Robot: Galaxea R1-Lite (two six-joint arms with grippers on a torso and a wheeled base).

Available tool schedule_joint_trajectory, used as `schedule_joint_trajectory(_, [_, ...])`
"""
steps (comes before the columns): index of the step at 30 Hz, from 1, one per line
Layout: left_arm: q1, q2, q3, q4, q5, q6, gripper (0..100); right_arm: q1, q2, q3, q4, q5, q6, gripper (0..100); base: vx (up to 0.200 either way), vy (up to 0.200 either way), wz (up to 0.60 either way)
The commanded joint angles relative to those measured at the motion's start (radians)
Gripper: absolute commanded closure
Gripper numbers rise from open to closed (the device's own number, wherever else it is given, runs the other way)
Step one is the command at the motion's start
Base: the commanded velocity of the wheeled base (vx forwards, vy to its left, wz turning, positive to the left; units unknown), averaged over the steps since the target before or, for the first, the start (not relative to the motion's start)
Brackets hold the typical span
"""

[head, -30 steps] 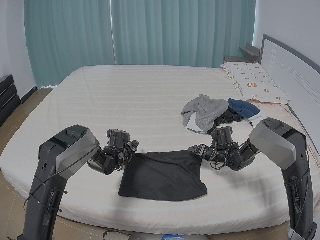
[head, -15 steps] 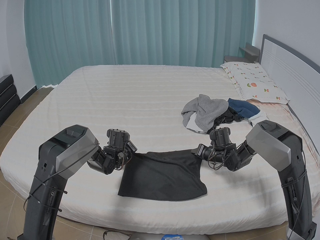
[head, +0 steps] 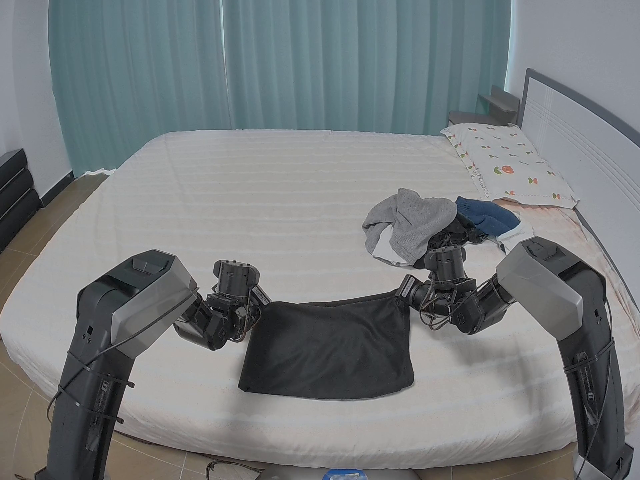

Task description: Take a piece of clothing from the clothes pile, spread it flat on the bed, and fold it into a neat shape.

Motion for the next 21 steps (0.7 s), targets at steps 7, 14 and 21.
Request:
schedule_joint_trajectory(7, [0.001,-0.003,0.001,-0.001,0.013,-0.001,100,-0.019,0.014,-0.012,-0.003,0.002,0.005,100,0.0,0.0,0.0])
schedule_joint_trajectory(14, [0.001,-0.003,0.001,-0.003,0.013,-0.001,100,-0.013,0.019,-0.02,0.005,0.003,0.003,100,0.0,0.0,0.0])
schedule_joint_trajectory(21, [0.001,-0.001,0.001,-0.007,0.013,0.002,100,-0.013,-0.001,0.015,0.001,0.003,0.003,0,0.0,0.0,0.0])
